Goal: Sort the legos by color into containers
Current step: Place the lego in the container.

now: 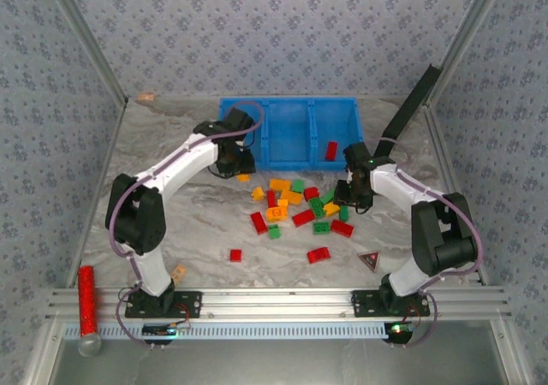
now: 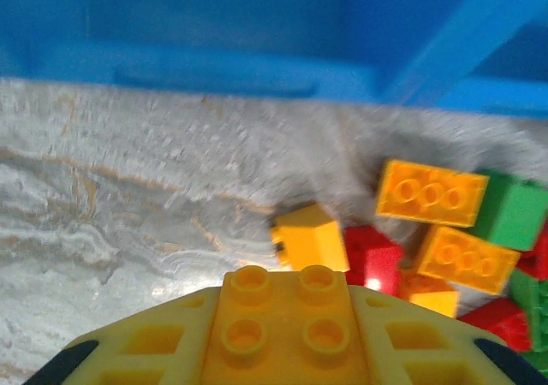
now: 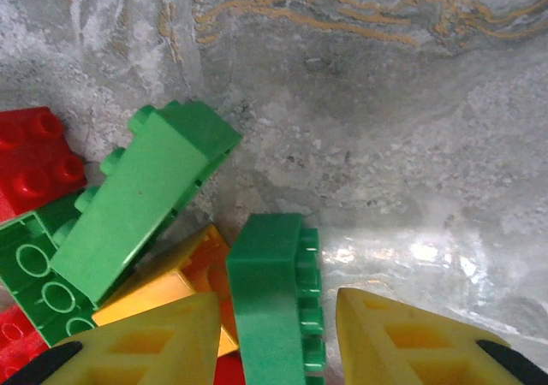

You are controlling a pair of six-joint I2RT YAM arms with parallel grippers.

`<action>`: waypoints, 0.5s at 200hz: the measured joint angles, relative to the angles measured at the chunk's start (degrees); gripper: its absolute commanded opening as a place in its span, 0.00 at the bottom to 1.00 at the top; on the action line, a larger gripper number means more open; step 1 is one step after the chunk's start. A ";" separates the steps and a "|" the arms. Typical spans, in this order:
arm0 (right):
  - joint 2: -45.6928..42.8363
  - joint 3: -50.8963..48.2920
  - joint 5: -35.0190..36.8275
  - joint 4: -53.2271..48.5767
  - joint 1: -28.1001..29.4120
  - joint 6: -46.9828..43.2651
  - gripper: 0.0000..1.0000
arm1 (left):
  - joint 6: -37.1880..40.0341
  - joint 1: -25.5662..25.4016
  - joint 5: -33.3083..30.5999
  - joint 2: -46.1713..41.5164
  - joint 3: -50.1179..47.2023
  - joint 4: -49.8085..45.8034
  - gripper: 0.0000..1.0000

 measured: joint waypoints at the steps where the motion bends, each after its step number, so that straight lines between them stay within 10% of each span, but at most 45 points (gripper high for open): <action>1: 0.02 0.00 -0.02 0.04 0.00 0.02 0.42 | 0.09 0.00 -0.02 0.02 0.39 -0.15 0.22; 100: 1.75 -0.42 -0.98 3.26 0.07 1.27 0.33 | 4.79 3.34 -2.10 6.43 14.16 -2.01 0.22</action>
